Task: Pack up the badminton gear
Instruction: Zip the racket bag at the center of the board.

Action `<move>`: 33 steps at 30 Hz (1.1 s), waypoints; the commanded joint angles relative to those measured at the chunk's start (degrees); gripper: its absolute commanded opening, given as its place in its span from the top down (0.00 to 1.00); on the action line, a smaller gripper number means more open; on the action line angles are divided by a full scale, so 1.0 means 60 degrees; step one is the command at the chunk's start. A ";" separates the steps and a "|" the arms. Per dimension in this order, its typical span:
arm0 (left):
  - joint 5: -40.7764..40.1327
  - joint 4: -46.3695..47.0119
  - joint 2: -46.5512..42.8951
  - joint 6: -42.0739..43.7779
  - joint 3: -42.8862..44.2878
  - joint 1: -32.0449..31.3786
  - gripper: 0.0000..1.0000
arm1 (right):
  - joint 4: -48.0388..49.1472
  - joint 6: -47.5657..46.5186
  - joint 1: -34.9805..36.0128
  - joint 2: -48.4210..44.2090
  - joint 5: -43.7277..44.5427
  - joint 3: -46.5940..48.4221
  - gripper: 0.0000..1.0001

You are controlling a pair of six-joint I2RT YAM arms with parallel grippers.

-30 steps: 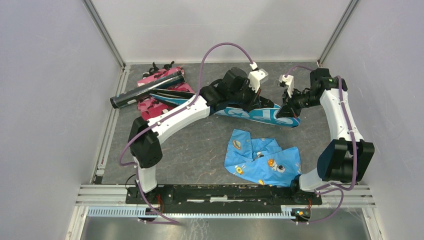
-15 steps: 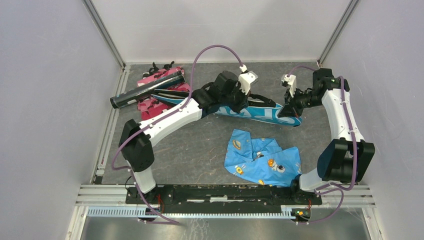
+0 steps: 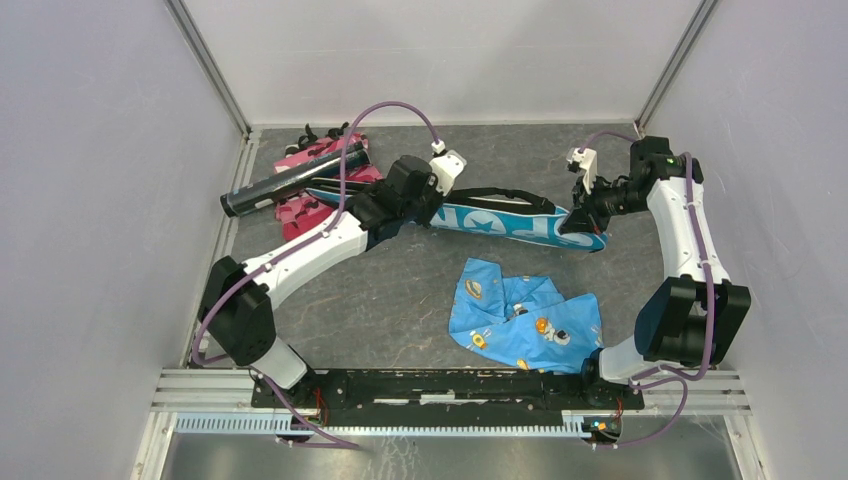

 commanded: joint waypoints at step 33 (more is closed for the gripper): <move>0.2053 0.1611 -0.0296 0.1936 -0.1074 0.0717 0.53 | -0.0081 -0.0301 -0.0235 0.0243 -0.0102 0.0323 0.99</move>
